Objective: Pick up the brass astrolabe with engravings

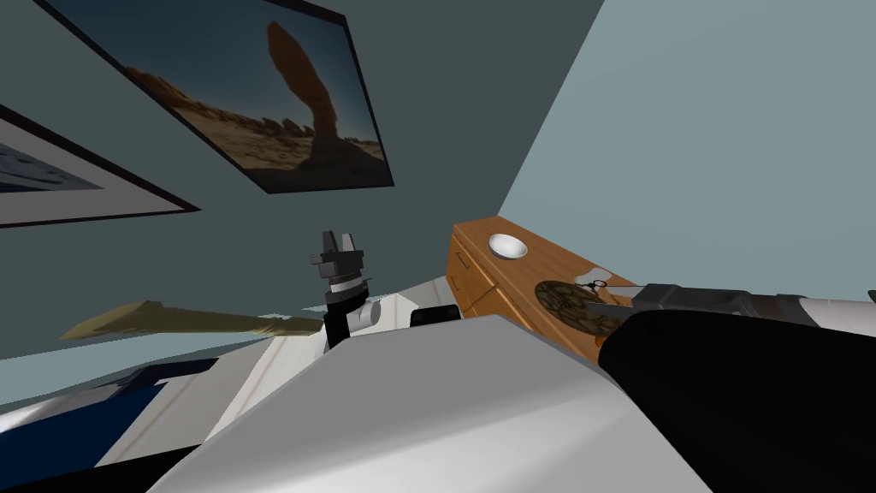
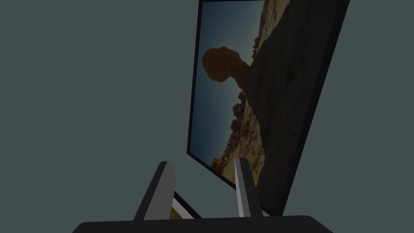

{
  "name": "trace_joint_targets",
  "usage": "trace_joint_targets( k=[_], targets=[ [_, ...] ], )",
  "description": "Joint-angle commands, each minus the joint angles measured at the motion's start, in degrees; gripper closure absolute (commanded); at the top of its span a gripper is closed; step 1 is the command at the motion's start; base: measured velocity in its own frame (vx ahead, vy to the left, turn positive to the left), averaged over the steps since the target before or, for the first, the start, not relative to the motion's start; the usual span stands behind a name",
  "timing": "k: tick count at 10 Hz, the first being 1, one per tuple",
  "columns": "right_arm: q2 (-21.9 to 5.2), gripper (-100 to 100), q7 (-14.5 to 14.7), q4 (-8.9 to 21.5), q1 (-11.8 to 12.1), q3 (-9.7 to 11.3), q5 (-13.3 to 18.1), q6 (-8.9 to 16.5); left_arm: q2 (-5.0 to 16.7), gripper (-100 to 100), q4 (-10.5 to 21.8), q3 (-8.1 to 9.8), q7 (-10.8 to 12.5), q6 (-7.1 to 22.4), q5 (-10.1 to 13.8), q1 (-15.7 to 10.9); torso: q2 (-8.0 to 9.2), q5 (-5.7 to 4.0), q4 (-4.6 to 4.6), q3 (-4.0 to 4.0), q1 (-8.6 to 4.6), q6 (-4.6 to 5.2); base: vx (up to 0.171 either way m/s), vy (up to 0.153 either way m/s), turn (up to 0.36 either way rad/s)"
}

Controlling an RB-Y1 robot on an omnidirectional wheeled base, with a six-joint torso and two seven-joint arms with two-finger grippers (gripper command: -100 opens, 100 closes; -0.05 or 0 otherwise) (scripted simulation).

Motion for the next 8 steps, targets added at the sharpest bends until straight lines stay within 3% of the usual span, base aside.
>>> trace_joint_targets(
  k=[1, 3, 4, 5, 8],
  targets=[
    [-1.12, -100, 0.32, -0.96, -0.68, 1.74, 1.45, 1.94, 0.00, 0, 0.00, 0.00, 0.00, 0.00, 0.00, 0.00, 0.00, 0.00, 0.00, 0.00, 0.00, 0.00, 0.037, 0.000, -0.064],
    [-2.24, -100, 0.63, -1.92, -1.35, 3.47, 2.89, 3.87, 0.00, 0, 0.00, 0.00, 0.00, 0.00, 0.00, 0.01, -0.18, 0.00, -0.04, -0.10, 0.01, 0.00, 0.070, 0.005, -0.057],
    [-1.95, -100, 0.53, -1.76, -1.13, 3.07, 2.49, 3.35, 0.00, 0, 0.00, 0.00, 0.00, 0.00, 0.00, 0.01, -0.24, 0.00, -0.06, -0.14, 0.01, 0.00, 0.033, 0.001, -0.007],
    [-2.02, 100, 0.58, -1.84, -1.17, 3.21, 2.60, 3.66, 0.00, 0, 0.00, 0.00, 0.00, 0.00, 0.00, 0.00, -0.15, 0.01, -0.05, -0.10, 0.01, -0.01, 0.005, 0.000, 0.002],
    [-2.03, 100, 0.53, -1.90, -1.15, 3.22, 2.55, 3.53, 0.00, 0, 0.00, 0.00, 0.00, 0.00, 0.00, 0.00, -0.03, -0.02, -0.01, -0.02, -0.09, -0.02, 0.000, 0.000, 0.000]
  ],
)
